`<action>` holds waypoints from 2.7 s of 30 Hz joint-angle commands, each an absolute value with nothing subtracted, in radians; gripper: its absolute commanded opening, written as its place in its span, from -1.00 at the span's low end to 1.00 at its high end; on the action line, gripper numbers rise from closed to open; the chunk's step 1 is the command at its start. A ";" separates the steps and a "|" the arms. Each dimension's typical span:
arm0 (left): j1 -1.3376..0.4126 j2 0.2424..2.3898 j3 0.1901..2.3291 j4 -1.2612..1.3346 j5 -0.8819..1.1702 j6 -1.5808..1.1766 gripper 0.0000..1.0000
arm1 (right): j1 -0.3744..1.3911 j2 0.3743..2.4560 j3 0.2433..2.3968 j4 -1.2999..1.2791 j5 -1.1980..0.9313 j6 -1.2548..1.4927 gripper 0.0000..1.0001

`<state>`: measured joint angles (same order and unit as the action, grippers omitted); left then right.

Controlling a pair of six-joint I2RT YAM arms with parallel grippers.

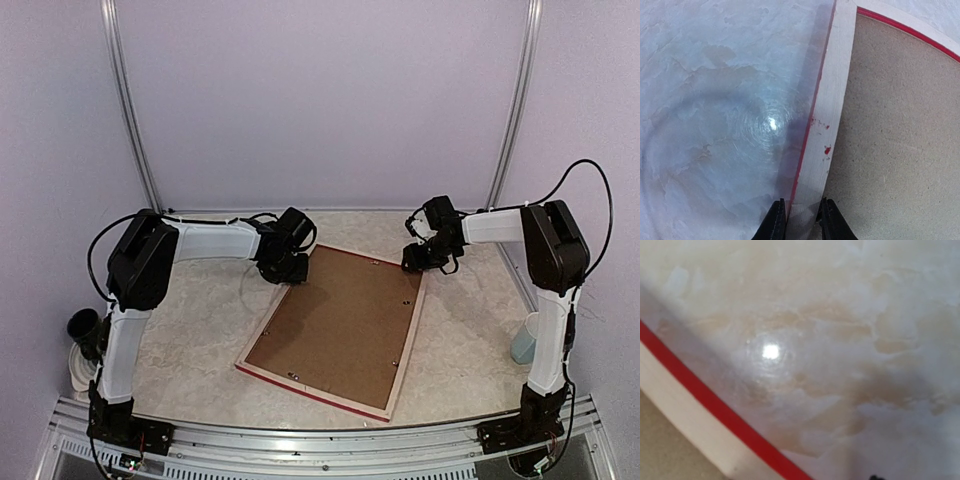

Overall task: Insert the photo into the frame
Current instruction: Press the fastener onto the backboard, then rotate the photo frame at the center of the board.

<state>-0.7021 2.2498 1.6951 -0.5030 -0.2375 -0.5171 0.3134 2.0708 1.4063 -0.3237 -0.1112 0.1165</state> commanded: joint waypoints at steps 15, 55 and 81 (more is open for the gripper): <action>-0.703 2.233 1.693 -0.521 -0.320 -0.549 -0.21 | 0.331 1.988 1.407 -0.382 -0.167 0.167 0.20; -0.696 1.789 0.940 0.033 -0.020 -0.607 0.98 | 0.436 1.586 0.866 -0.262 -0.158 0.494 0.30; -0.828 1.779 0.876 0.105 0.040 -0.680 0.98 | 0.436 1.917 1.185 -0.286 -0.194 0.444 0.29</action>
